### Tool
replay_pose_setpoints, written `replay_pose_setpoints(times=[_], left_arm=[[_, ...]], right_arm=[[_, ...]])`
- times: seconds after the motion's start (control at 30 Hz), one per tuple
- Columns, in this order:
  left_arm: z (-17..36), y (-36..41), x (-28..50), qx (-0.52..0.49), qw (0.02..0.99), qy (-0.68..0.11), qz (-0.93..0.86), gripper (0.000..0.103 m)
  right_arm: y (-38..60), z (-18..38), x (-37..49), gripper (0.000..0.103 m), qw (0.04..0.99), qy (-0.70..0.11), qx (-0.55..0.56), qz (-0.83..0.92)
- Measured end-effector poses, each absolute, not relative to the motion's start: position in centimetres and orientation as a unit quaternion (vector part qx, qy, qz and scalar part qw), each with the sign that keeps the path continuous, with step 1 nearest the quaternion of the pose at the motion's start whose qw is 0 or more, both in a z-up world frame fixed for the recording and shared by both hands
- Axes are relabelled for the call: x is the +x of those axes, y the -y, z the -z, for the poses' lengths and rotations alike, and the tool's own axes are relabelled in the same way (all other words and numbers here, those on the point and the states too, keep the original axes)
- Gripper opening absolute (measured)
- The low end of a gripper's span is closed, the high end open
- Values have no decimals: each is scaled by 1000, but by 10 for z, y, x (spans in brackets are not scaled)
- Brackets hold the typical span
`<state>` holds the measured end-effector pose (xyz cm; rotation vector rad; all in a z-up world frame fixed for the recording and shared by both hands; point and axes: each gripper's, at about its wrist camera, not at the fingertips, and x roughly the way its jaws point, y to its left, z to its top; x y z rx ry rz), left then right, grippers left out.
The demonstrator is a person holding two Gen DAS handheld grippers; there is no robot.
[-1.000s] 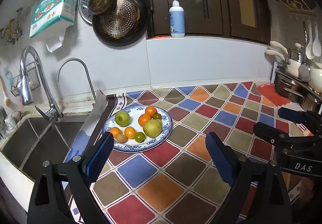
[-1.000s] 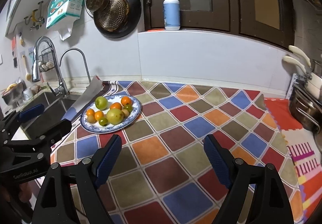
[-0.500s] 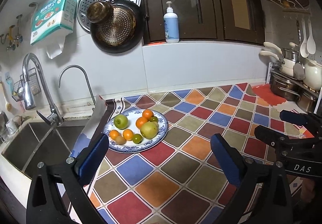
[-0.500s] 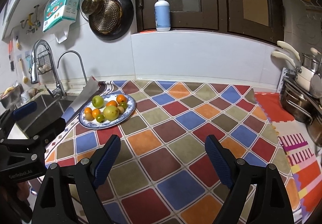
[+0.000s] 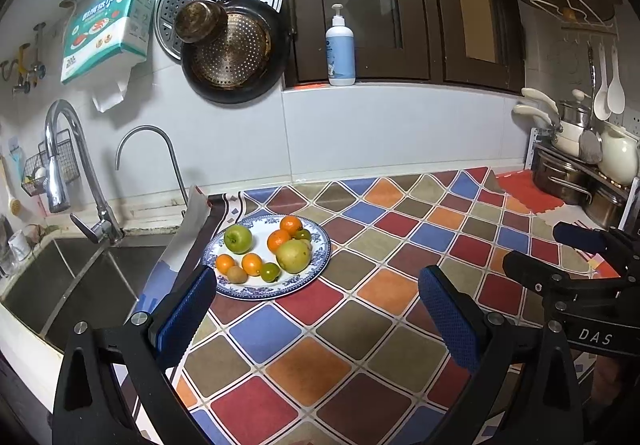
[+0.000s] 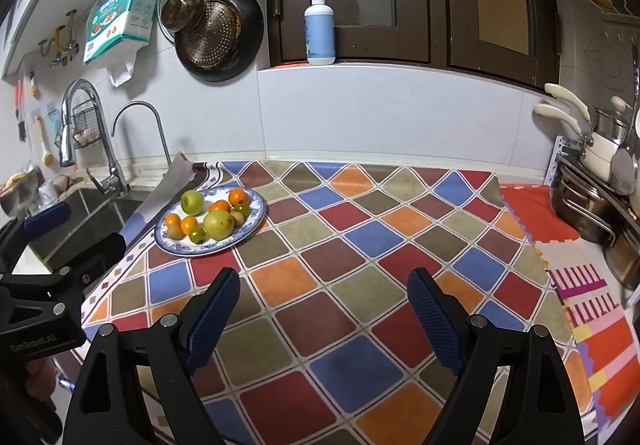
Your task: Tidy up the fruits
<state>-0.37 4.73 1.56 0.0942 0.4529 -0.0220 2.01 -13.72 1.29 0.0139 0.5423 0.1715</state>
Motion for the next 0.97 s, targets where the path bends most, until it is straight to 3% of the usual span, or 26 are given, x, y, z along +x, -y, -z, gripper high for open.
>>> replay_pose_setpoints(times=[0.97], left_arm=[[-15,-50,-7,50,973,-225,6,103]], right_arm=[[137,-11,17,86,958,-273,8,-85]])
